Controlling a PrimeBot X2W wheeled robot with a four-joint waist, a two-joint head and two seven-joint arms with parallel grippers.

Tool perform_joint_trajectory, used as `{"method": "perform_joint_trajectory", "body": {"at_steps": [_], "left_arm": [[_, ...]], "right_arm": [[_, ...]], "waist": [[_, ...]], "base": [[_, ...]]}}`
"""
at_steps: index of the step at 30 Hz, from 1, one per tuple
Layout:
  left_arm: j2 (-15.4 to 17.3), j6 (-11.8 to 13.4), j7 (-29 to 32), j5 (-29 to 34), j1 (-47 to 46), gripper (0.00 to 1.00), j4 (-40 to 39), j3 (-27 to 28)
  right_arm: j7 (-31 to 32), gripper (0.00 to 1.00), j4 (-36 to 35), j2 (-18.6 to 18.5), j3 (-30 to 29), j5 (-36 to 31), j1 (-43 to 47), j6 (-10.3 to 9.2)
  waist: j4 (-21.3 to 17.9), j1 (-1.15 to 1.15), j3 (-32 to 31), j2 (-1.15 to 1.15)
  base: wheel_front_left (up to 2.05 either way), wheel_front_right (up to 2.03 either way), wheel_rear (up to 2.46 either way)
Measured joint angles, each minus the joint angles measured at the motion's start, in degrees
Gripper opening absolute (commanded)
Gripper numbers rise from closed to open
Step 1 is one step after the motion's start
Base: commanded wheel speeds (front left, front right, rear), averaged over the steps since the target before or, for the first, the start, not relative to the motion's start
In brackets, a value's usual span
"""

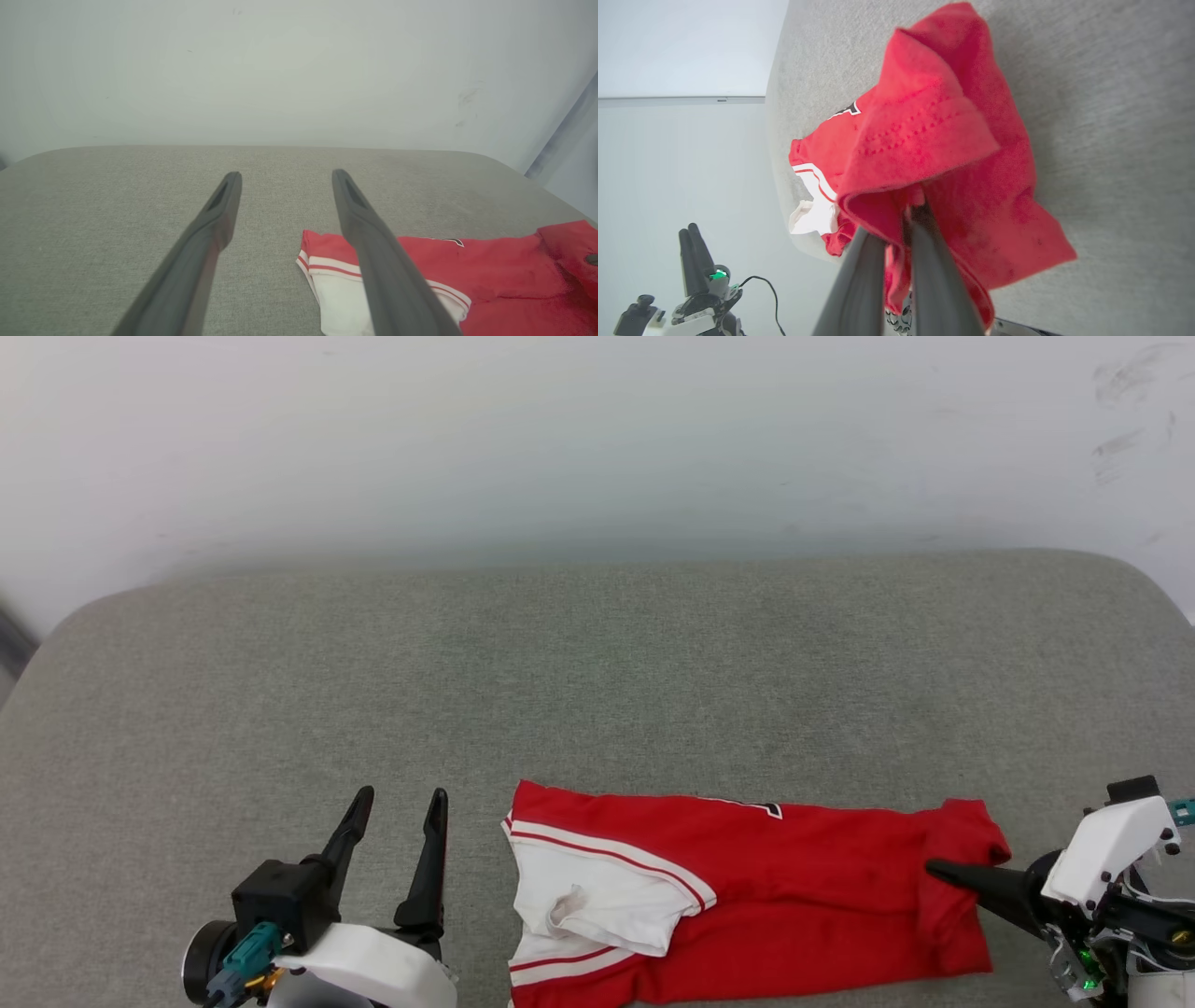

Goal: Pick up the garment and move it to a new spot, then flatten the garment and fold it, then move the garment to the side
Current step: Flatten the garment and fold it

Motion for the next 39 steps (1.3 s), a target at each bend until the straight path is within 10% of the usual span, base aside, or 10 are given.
{"method": "perform_joint_trajectory", "body": {"at_steps": [5, 11, 21, 22, 23, 24, 39], "left_arm": [[-0.03, -0.44, 0.45, 0.07, -0.21, 1.0, -0.02, -0.71], [-0.66, -1.32, 1.0, 0.45, -2.18, 1.0, 0.35, -1.85], [-1.79, -2.13, 0.79, 0.48, -4.17, 1.0, 1.53, -2.7], [-1.89, -2.31, 0.67, 0.48, -4.38, 1.0, 1.7, -2.7], [-2.0, -2.35, 0.6, 0.48, -4.61, 1.0, 1.89, -2.68], [-2.1, -2.47, 0.52, 0.47, -4.76, 1.0, 2.08, -2.66], [-2.75, -1.97, -0.65, -0.1, -4.61, 1.0, 4.02, -2.02]], "right_arm": [[0.77, 0.0, 4.17, 0.01, 5.25, 12.91, -0.98, 0.0], [-8.53, 0.0, 8.05, 0.32, 26.04, 30.52, -2.77, 0.0], [-21.89, 0.0, 8.54, 0.38, 47.71, 35.57, -5.64, 0.0], [-23.19, 0.17, 8.9, 0.38, 49.02, 35.2, -6.05, 0.0], [-24.23, 0.71, 9.06, 0.38, 50.18, 34.97, -6.35, 0.0], [-24.77, 1.0, 9.22, 0.37, 51.22, 35.07, -6.64, 0.0], [-43.13, 1.0, 1.01, -7.2, 64.03, 14.32, -11.31, 0.0]], "waist": [[1.01, 0.0, 0.01, 0.0], [3.46, 0.0, 1.13, 0.0], [6.58, 0.0, 3.42, 0.0], [6.77, 0.0, 3.73, 0.0], [6.94, 0.0, 4.03, 0.0], [7.07, 0.0, 4.29, 0.0], [4.83, 0.0, 3.6, 0.0]], "base": [[0.0, 0.0, 0.0], [0.0, 0.0, 0.0], [0.0, 0.0, 0.0], [0.0, 0.0, 0.0], [0.0, 0.0, 0.0], [0.0, 0.0, 0.0], [0.0, 0.0, 0.0]]}}
